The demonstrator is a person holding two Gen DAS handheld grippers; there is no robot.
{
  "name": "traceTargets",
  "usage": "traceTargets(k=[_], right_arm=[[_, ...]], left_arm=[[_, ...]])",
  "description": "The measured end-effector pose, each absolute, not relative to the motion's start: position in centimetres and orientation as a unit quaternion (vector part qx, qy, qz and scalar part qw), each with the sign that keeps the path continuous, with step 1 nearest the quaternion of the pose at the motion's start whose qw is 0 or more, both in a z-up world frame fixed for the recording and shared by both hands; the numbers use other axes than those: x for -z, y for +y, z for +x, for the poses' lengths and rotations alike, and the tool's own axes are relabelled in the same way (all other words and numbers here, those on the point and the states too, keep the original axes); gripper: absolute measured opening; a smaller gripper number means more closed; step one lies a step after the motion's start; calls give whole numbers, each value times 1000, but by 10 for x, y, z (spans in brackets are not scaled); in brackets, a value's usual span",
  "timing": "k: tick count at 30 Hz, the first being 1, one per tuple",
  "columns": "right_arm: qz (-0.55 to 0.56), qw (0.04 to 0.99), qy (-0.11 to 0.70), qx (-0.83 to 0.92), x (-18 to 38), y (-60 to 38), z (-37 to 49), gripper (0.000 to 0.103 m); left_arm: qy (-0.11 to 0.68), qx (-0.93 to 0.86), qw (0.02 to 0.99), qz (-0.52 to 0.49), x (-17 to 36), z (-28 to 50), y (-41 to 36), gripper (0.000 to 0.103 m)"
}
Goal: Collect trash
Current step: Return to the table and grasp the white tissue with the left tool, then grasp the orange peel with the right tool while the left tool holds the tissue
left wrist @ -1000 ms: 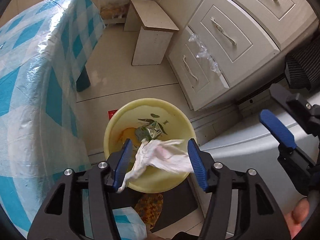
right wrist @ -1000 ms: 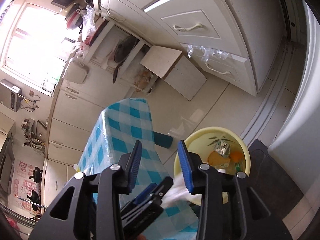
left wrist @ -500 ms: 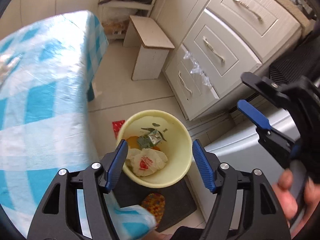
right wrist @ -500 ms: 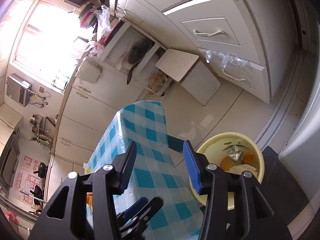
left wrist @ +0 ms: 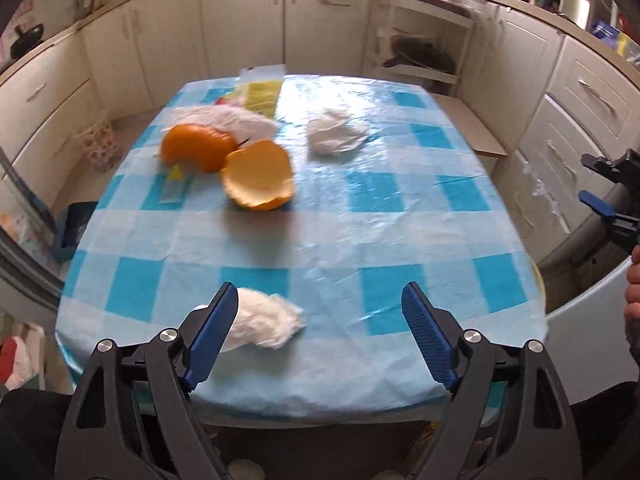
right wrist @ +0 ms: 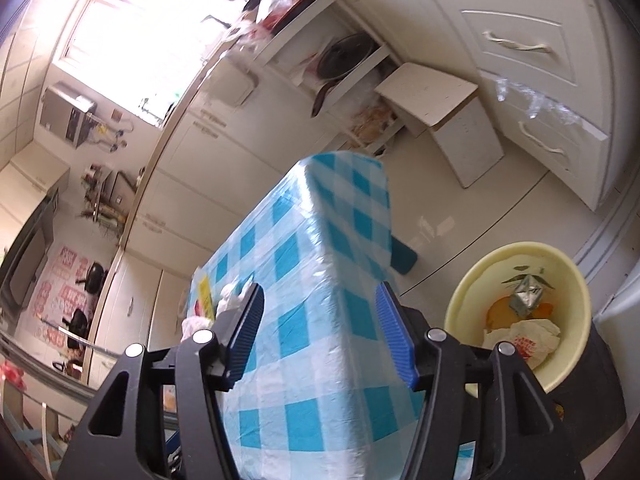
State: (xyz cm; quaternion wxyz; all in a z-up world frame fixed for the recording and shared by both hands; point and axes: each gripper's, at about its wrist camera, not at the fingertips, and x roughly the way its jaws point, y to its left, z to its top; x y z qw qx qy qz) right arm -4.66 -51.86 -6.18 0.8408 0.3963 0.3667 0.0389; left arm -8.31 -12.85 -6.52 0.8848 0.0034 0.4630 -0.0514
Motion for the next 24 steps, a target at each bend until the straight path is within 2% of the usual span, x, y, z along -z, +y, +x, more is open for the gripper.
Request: traceTargets(k=[10,12,14,19,21,24], right_arm=[[318,846,413,-114,58,-425,-17,61],[305,844,423,-124,60,-408,-11,61],[294,841,434,-133,63,-391,-4,61],[259,832,462,-162,74,-341,14,61],[243,829,474,-173,79,-319,21,61],[224,822,490,-185,90,-287,32,61]], left_arm=[[498,40,866,-6,110,-71,-106,80],[496,41,867,-16,110,-69,-100,77],[491,38,870,-24,110,-67,-95,69],[488,45,870,-57,107,-66,-80,28],[488,53,868,-74,106,-66,-75,20],[481,53,871,-84,102,-66,-68,17]])
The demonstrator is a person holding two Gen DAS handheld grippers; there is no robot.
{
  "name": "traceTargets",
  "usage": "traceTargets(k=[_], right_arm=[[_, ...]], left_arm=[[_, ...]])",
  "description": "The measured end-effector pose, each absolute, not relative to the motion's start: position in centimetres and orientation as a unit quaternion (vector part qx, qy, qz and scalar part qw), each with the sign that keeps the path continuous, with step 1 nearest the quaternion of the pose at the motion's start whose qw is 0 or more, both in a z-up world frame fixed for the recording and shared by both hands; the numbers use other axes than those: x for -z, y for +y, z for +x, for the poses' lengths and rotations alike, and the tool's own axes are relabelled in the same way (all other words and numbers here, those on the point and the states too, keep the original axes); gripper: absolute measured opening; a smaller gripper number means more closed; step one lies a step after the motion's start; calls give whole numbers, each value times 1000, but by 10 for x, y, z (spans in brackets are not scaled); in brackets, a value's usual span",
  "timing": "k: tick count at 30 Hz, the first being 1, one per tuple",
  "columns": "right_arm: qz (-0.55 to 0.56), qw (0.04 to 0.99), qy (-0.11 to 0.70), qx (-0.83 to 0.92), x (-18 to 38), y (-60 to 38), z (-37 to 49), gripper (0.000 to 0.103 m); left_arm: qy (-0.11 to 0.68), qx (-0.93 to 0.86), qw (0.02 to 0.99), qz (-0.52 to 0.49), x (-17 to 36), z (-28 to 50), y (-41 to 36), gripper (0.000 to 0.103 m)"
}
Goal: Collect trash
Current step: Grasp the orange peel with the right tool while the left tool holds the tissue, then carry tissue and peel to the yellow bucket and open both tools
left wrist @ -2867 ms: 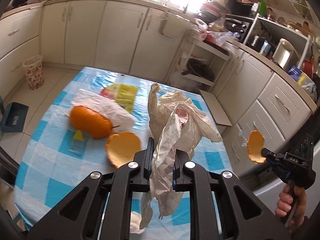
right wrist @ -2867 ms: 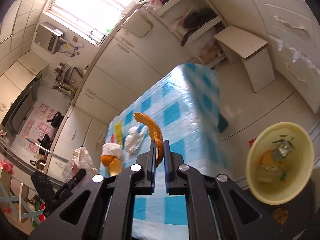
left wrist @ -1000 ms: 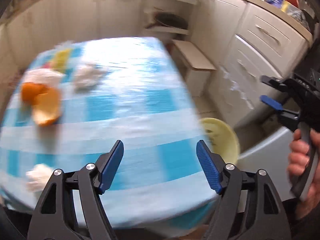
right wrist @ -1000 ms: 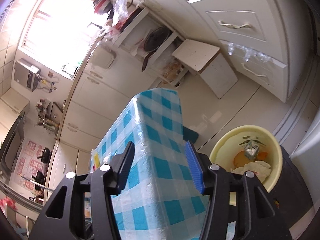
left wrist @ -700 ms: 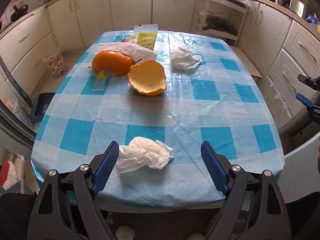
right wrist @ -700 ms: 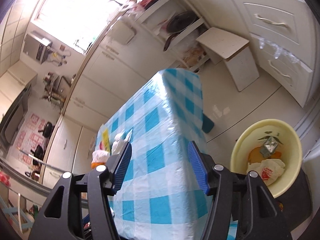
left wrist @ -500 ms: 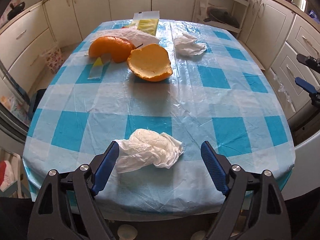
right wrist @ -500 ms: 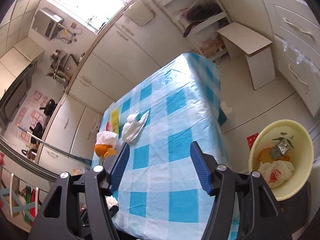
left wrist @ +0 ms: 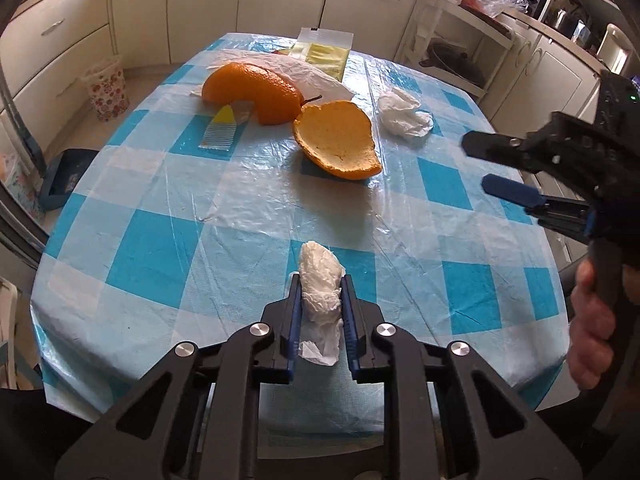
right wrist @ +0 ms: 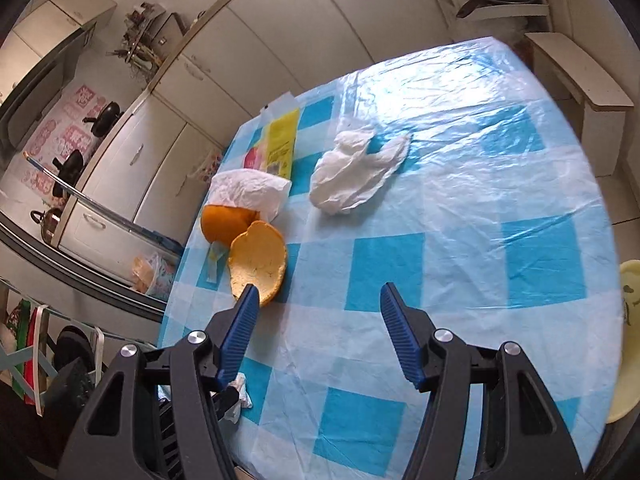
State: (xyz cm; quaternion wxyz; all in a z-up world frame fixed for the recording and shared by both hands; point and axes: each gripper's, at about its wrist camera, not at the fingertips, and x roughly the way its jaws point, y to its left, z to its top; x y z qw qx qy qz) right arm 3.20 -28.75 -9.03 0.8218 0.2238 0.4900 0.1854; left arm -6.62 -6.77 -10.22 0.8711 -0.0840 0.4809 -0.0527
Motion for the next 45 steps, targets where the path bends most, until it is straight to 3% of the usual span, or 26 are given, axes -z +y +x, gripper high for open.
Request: traceTargets(k=[16,20,21,24,34,45], right_arm=[[152,858,461,-168,111,-216,66,59],[120,859,461,-188,112,-200,65,31],[116,855,466,-195,114,-196,66,13],[125,851,465,-209,111,-198,64,8],[153,871,423,-197,69,-260,37,7],[177,906,383,-28,46,-435,-25,7]], left_arm=[[469,55,869,-151,91,-65,-24,17],[467,56,868,-161,90,-65,-18,17],[465,56,869,-161,89,-65,-18,17],[463,58,870,-162,87,-65,-17,17],[453,71,876,-149,84,-70,-33,17],[455,167,866,-125,76,-69,-107,17]])
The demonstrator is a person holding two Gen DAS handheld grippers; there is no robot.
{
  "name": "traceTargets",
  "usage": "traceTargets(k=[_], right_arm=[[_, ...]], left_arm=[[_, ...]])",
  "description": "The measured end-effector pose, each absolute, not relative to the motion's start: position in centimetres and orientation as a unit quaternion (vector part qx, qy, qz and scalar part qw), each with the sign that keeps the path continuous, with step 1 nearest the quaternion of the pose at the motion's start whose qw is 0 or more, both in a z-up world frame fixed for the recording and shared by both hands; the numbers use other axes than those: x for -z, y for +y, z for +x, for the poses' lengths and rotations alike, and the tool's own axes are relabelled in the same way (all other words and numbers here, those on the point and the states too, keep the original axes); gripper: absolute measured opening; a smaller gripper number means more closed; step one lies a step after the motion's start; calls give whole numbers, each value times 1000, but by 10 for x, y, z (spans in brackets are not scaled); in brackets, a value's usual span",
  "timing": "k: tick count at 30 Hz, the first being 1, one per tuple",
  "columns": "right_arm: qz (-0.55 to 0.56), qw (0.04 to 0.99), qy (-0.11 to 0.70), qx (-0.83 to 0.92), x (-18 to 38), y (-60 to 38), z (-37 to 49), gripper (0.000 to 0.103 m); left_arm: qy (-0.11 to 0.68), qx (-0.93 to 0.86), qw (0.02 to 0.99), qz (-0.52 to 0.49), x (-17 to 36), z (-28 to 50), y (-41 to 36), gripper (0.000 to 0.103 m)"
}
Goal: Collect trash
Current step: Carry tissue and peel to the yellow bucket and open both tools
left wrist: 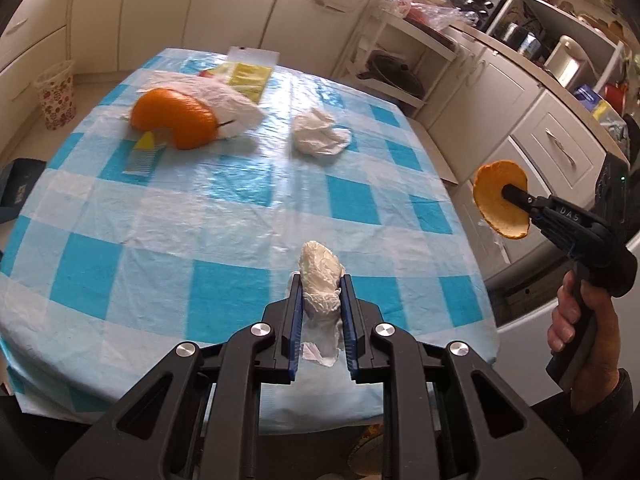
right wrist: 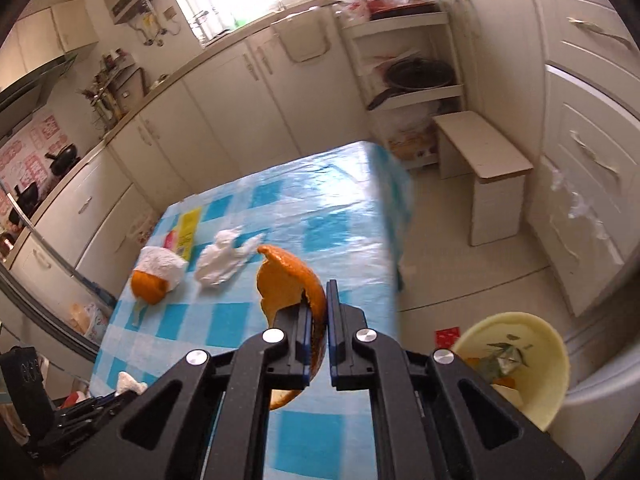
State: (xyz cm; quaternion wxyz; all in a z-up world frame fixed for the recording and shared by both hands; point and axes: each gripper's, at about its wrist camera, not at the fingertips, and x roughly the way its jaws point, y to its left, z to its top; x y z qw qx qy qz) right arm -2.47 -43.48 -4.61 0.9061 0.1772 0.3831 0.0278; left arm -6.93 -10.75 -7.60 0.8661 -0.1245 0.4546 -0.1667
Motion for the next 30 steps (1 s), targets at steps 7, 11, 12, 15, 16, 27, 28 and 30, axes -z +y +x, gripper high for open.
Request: traceTargets(k=[7,11,12,15,16,27,28,30], right_arm=[[187,876,435,94,92,-514,-53,7],[211,851,463,129,122,-539,-58,7],[219,846,467,134,126,-547,-59,7],[246,834,473,138,133,-562,-61,8],[259,832,470,140,134,-568,-64,10],[315,870,354,133,76,-588,-85,44],[317,870,355,128,75,-588,-83,45],[325,867,359,119,78,-590,-78,44]], left_arm=[[453,272,845,-88,63,-74,-227,17],[469,311,824,-72,73,-71,-300,17],[475,316,818,-71,77,-68,-316,17],[493,321,806,-69,90,-59,-355,17],[500,319,802,-67,96,-55,-367,17],[577,285,764,-33,151,-29,-453,26],[579,284,763,-29,154,-29,-454,32],[583,280,762,-27,158,-30,-454,40]])
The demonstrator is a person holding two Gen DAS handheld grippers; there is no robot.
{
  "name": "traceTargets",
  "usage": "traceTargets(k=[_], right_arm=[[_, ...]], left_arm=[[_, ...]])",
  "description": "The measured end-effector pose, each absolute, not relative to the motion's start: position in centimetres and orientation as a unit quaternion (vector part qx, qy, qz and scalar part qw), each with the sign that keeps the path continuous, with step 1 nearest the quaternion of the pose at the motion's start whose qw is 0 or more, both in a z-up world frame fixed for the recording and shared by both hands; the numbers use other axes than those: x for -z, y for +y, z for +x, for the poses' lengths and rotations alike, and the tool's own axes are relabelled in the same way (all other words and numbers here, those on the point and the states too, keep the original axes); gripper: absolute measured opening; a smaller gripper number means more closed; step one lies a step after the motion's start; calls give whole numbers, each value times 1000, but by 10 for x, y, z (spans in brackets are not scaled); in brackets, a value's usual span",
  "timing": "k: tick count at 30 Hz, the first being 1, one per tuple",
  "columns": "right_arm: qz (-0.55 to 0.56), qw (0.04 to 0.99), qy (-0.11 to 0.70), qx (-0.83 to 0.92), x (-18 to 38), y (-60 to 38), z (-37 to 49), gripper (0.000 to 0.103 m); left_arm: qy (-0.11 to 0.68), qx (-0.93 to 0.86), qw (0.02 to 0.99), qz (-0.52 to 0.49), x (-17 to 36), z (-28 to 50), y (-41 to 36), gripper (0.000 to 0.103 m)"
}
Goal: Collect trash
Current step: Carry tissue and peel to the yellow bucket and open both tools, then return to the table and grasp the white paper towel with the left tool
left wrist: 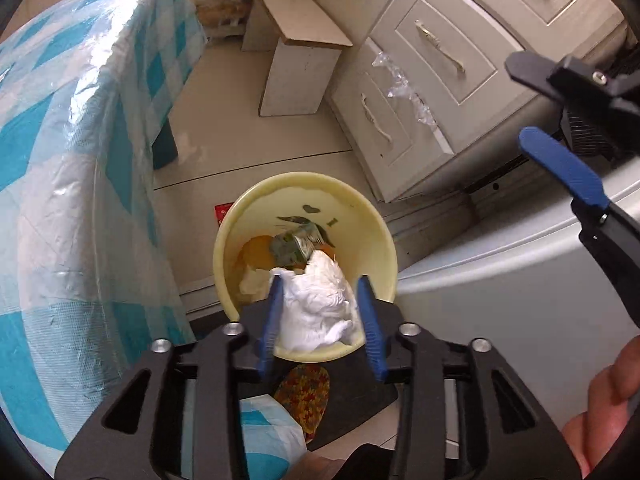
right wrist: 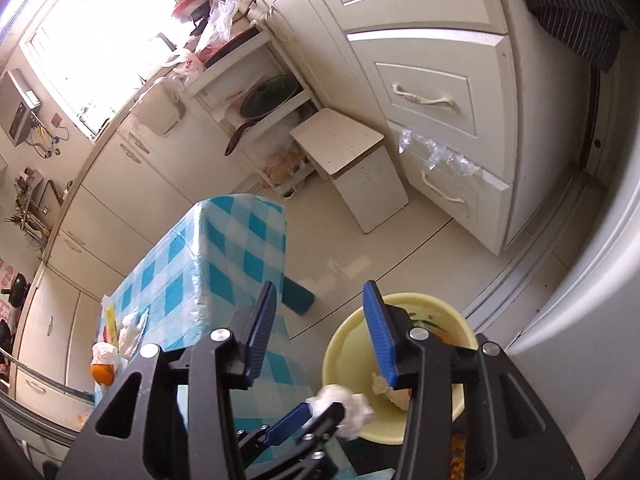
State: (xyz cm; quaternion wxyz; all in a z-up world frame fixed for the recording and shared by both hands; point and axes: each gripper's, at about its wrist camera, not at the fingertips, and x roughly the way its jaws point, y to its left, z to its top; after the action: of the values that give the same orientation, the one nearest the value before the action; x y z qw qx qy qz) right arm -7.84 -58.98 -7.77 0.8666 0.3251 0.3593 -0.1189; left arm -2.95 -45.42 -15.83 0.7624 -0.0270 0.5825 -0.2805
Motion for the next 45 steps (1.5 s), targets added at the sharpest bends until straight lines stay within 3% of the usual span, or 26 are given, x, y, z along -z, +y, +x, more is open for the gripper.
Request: traceTargets(k=[11,17,19,22,28,36,38,40,45], right_arm=[[351,873,323,101,61,-583,-72,56],[349,875,328,72,57,-565,-56,59],[347,875,333,62,57,-556,-52,59],[337,877,341,45,56,-537,-42,60],[303,880,365,7,61,-488,-21,62],[265,886,376,-59,55,-422,12,67],[252,888,377,-79,51,-403,21,68],[236,890,378,-100,48,-382,33,69],[195,887,389,-155,45,-321,78,70]], left_arm=[[539,301,786,-36,116,-33,-416,50],[474,231,850,-8,64,-15,-308,59],[458,186,869,16,53,-1,-266,67],[458,117,881,28,45,34,-200,69],[477,15,878,-39,56,110,-84,77],[516,17,856,18,88,157,-80,81],[524,33,851,6,90,158,-75,67],[541,54,839,-19,95,158,-67,31],[542,101,831,-72,90,143,-40,10]])
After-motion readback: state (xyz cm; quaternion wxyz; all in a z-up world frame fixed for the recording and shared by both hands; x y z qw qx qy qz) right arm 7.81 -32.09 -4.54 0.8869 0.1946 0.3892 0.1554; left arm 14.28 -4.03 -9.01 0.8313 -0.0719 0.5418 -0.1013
